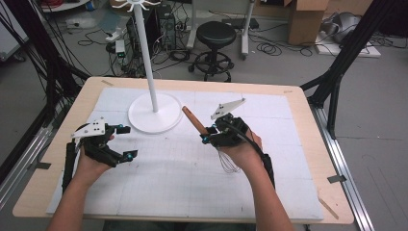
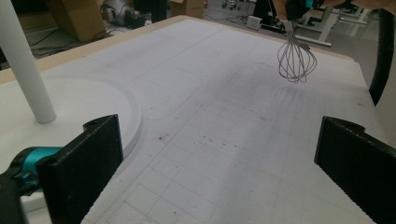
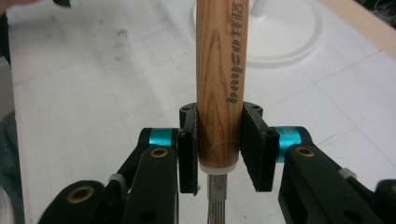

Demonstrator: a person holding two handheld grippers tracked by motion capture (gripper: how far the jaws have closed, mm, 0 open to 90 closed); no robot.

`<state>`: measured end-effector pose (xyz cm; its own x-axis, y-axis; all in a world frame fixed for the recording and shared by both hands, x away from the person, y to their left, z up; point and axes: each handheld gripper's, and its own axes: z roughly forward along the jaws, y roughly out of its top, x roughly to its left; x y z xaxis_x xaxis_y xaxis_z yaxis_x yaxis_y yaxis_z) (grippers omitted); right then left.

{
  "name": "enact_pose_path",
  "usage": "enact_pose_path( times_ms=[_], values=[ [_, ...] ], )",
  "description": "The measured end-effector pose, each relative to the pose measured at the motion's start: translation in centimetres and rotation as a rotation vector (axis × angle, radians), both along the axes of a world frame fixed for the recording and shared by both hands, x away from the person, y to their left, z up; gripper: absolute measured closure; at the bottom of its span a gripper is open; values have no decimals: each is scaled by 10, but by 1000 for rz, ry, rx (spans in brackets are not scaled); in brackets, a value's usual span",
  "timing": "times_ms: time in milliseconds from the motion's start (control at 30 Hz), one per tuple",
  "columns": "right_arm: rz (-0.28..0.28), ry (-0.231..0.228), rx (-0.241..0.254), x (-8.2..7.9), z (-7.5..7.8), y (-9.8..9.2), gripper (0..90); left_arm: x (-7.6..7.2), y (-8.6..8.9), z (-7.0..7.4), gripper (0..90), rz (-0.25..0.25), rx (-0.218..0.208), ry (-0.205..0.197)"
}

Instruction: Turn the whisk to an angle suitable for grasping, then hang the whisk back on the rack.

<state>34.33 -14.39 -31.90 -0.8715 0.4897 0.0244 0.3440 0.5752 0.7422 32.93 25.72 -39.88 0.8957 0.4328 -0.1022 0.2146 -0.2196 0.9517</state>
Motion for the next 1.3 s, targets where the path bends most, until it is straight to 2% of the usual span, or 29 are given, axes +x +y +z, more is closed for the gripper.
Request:
enact_pose_path(
  times_ms=[133, 400, 533, 633, 733, 800, 1000, 1100, 1167, 1300],
  values=[
    [-2, -7, 31, 0, 3, -4, 697, 1, 0, 0, 17, 3, -1, -1],
    [-4, -33, 39, -1, 6, -10, 696, 1, -2, 1, 17, 4, 18, -7],
    [-5, -45, 58, 0, 9, -14, 696, 2, -2, 1, 17, 8, 17, -3],
    [-2, -51, 61, 1, 15, -15, 697, 5, -3, 2, 17, -1, -2, -12],
    [-4, -76, 67, 4, 22, -14, 696, 6, -4, 1, 17, -3, 4, -10],
    [-2, -86, 93, 8, 24, -14, 696, 6, -5, 1, 17, -7, 16, -7],
    [-13, -79, 148, 20, 31, -10, 697, 2, -8, 6, 17, -11, 20, -26],
    [-5, -79, 147, 25, 39, -7, 697, 1, -8, 7, 17, -10, 25, -25],
    [-3, -94, 149, 28, 45, -6, 697, 0, -8, 7, 17, -9, 25, -20],
    [7, -106, 195, 36, 56, -4, 698, 0, -8, 7, 17, -13, 27, -21]
  ],
)
